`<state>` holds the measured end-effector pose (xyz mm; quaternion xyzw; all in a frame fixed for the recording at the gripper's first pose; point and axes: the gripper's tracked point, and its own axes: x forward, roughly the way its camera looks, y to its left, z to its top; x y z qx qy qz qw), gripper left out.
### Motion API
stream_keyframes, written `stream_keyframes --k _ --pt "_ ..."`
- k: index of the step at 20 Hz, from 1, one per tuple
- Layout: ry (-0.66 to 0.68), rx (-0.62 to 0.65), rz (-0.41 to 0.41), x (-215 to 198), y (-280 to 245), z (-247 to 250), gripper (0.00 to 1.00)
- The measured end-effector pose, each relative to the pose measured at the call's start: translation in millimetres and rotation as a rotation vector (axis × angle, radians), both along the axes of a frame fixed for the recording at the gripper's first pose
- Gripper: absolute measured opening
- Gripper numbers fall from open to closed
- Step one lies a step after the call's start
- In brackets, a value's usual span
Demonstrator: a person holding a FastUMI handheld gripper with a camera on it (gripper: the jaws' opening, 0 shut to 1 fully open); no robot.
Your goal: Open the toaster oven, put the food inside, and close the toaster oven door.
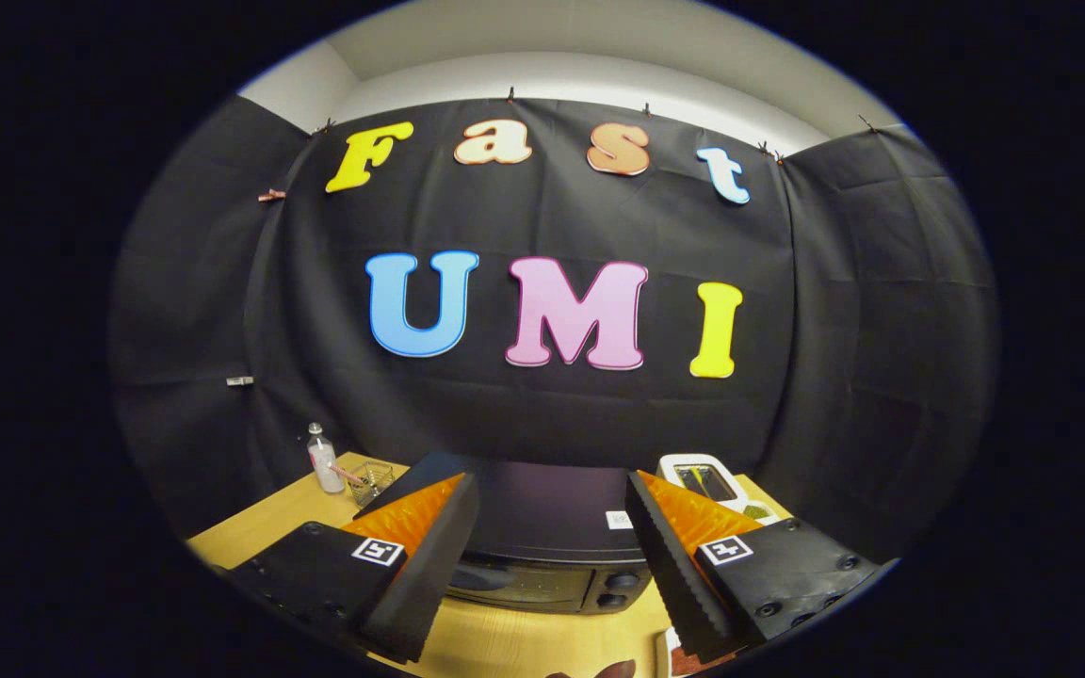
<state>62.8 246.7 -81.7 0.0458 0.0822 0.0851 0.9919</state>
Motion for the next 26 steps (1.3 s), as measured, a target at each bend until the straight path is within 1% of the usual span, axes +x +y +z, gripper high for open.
stream_keyframes --k 5,7,9,10,12,13,15,19,26 --pt "0.123 0.007 -0.003 18 49 -74 0.98" --pt "0.166 -0.010 0.000 23 61 -99 0.98" --pt "0.199 -0.003 0.001 24 69 -113 0.98" --pt "0.218 0.004 -0.004 24 72 -119 0.98" --pt "0.207 0.006 -0.027 23 74 -121 0.98" --pt "0.229 -0.003 -0.030 20 76 -126 0.98" --pt "0.229 0.020 -0.052 19 78 -125 1.00" --pt "0.236 0.014 -0.080 10 76 -126 1.00" --pt "0.285 0.012 -0.052 -49 72 -139 0.99"
